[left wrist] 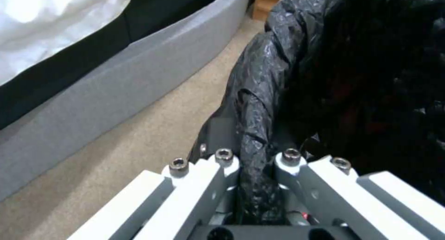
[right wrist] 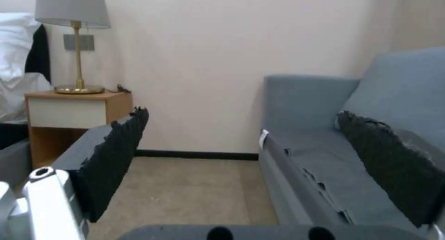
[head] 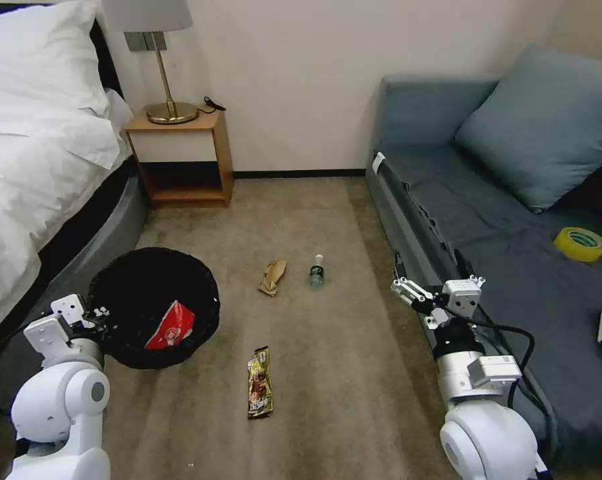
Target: Pick up the trash bin, then pick up the garbage on the floor and place it into the trash bin.
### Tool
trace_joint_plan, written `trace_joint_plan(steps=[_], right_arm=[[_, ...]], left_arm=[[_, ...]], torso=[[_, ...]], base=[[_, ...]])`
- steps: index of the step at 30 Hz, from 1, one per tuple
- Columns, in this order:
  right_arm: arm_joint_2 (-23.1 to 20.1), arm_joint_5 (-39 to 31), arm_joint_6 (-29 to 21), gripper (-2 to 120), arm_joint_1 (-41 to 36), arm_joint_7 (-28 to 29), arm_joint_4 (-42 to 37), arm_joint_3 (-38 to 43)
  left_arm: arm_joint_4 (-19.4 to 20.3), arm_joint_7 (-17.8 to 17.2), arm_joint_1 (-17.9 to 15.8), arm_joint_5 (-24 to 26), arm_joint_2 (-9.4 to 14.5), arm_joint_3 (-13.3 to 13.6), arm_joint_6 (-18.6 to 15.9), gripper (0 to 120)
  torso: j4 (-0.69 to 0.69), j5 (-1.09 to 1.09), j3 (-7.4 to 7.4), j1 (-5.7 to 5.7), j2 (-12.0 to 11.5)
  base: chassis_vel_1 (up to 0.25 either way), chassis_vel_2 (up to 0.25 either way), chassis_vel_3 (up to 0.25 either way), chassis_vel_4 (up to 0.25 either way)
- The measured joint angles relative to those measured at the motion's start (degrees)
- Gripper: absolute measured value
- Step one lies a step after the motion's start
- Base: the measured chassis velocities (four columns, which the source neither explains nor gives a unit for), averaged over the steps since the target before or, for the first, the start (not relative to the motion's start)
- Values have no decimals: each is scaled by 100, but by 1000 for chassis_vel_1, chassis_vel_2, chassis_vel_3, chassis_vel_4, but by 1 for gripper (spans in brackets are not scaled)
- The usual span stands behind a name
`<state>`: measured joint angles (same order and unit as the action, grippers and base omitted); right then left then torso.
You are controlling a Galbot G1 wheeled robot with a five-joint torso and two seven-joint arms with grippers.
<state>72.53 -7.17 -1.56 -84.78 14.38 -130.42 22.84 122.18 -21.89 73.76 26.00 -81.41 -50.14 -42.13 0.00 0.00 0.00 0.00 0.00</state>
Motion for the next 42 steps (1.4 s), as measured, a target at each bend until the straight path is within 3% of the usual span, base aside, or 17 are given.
trace_joint_plan(steps=[8,17,20,26,29,31,32,35,42], right_arm=[[-13,-249,-196,100,263,71,133,-171],[-400,-1773,-1104,100,1066,382,514,-648],[-801,-2875,-1765,100,2066,939,1178,-1445],[-964,-3924,-2192,100,2961,1350,1992,-2238],[-849,-4962,-2594,100,4098,1727,2992,-3224],[-797,-5135,-2687,100,4328,1786,3233,-3427],[-741,-5246,-2746,100,4523,1801,3476,-3640],[-527,-5368,-2849,100,4927,1752,4342,-4401],[-63,-5191,-2813,100,5125,1412,5407,-5440]], left_arm=[[-106,-2,-88,-1,40,20,0,3],[-197,-2,-211,25,132,107,0,3],[-181,3,-174,40,141,87,0,3],[-109,1,-101,57,140,46,0,3],[-87,3,-59,56,105,14,0,3],[-71,3,-36,53,93,9,0,3],[-59,-7,-13,47,81,-5,0,3],[-11,-5,69,38,35,-53,1,3],[20,-9,150,8,-7,-153,1,3]], torso=[[0,0,0,1,0],[-3,-1,0,0,0],[-1,-2,0,0,0],[1,2,1,1,0],[1,-1,1,1,-1],[4,-1,1,1,0],[-1,-2,0,1,0],[1,1,1,1,-1],[1,-1,0,1,0]], base=[[-32,36,27,-34],[0,0,0,0],[0,0,0,0],[0,0,0,0],[0,0,0,0],[0,0,0,0],[0,0,0,0],[0,0,0,0],[0,0,0,0]])
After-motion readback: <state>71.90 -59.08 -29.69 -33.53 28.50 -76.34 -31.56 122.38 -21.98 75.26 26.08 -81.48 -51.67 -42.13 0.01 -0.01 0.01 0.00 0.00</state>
